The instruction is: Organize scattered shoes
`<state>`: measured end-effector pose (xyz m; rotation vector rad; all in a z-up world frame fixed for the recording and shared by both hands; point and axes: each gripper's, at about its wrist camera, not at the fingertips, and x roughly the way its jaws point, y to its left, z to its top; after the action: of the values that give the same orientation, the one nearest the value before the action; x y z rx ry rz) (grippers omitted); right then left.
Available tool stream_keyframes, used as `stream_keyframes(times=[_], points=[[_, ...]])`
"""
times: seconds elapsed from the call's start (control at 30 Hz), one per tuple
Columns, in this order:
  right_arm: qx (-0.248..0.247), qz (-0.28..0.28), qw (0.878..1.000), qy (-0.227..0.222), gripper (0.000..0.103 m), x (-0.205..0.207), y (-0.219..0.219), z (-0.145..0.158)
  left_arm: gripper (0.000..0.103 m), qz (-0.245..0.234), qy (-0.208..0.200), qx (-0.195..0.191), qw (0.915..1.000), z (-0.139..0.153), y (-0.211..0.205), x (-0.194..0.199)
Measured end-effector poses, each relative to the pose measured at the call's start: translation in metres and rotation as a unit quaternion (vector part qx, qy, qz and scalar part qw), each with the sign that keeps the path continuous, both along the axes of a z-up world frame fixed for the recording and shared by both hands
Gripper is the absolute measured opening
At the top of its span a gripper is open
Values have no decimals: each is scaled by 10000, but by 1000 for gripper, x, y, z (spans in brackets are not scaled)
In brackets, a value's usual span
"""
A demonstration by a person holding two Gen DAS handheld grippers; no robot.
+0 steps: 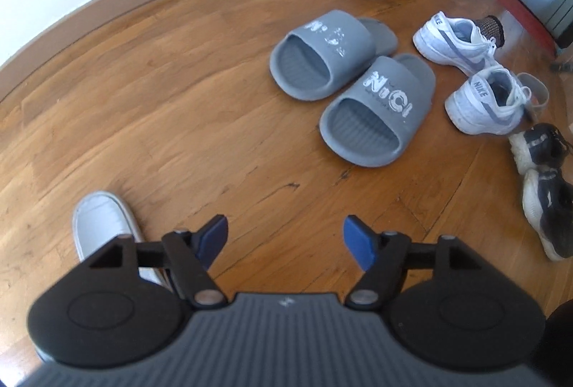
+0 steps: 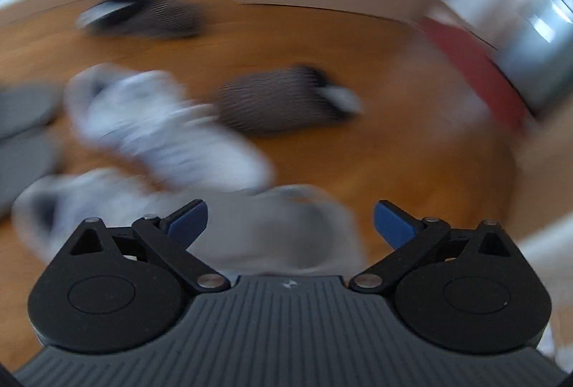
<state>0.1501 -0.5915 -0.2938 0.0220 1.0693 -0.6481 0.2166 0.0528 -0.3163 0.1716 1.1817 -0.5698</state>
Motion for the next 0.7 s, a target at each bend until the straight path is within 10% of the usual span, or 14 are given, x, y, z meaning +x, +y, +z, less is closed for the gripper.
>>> stream_keyframes(times=[0.3, 0.53, 0.7], points=[[948, -2485, 9564, -1211, 97, -58, -68, 13, 71, -965, 186, -1456, 9844, 22, -164, 32], [968, -2271, 9579, -1464, 99, -124, -76, 25, 54, -3056, -1049, -1985, 9253, 43, -396, 2], [928, -2439, 9578, -1208, 99, -159, -87, 23, 49, -3110, 563, -2488, 9155, -12, -505, -2]])
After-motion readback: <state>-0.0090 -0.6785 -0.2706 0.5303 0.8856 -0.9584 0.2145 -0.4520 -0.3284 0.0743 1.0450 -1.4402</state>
